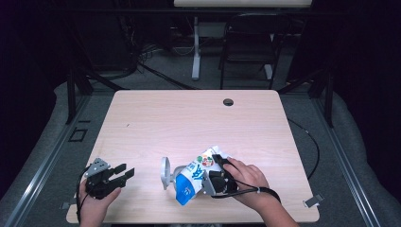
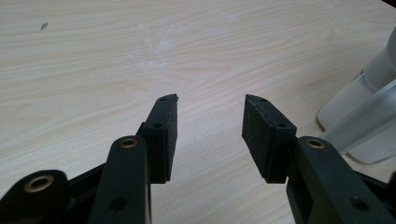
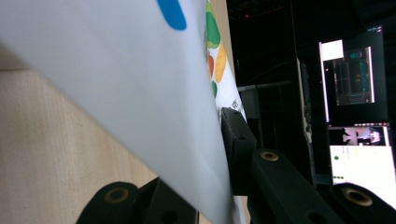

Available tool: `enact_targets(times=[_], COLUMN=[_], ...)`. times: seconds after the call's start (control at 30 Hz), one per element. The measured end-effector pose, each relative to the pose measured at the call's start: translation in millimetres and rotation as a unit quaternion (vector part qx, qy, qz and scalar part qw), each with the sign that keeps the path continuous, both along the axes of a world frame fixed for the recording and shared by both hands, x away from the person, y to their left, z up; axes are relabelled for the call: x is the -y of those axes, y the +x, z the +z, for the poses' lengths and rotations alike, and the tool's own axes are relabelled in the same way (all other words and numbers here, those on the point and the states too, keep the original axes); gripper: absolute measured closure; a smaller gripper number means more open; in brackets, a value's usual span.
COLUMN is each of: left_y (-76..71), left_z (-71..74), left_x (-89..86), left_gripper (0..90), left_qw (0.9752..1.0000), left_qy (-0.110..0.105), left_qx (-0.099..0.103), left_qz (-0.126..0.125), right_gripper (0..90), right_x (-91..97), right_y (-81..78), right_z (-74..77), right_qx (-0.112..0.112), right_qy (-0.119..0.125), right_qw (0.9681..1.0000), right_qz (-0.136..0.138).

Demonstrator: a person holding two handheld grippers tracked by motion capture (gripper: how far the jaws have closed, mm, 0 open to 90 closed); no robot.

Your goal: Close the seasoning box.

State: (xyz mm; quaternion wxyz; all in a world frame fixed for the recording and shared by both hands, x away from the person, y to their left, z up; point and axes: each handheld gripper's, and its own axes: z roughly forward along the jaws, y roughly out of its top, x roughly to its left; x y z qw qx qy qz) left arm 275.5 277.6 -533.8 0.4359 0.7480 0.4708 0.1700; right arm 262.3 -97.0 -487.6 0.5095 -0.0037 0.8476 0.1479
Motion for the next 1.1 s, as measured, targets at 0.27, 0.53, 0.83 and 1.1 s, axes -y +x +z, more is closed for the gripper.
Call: enact_targets(times=[0.27, 0.53, 0.83, 1.1], left_y=[-0.1, 0.0, 0.1, 0.1], left_z=[-0.1, -0.5, -1.0, -0.4], left_x=[-0.3, 0.4, 0.1, -0.1], left_gripper=[55.9, 55.9, 55.9, 55.9], left_qw=[1.0000, 1.0000, 1.0000, 1.0000], left_qy=[-0.003, -0.001, -0.002, -0.001], left_qx=[0.000, -0.001, -0.002, 0.000], left_qz=[0.002, 0.000, 0.000, -0.001], right_gripper=[84.7, 84.7, 84.7, 84.7], right_x=[4.1, 8.5, 12.7, 12.6], right_y=[1.1, 0.9, 5.6, 6.7], right_z=[-1.5, -1.8, -7.0, -12.0], right_qx=[-0.031, -0.069, -0.109, -0.136], right_qy=[0.044, 0.080, 0.121, 0.152], right_qw=[0.9986, 0.9944, 0.9865, 0.9789], right_qz=[-0.001, -0.009, -0.018, -0.019])
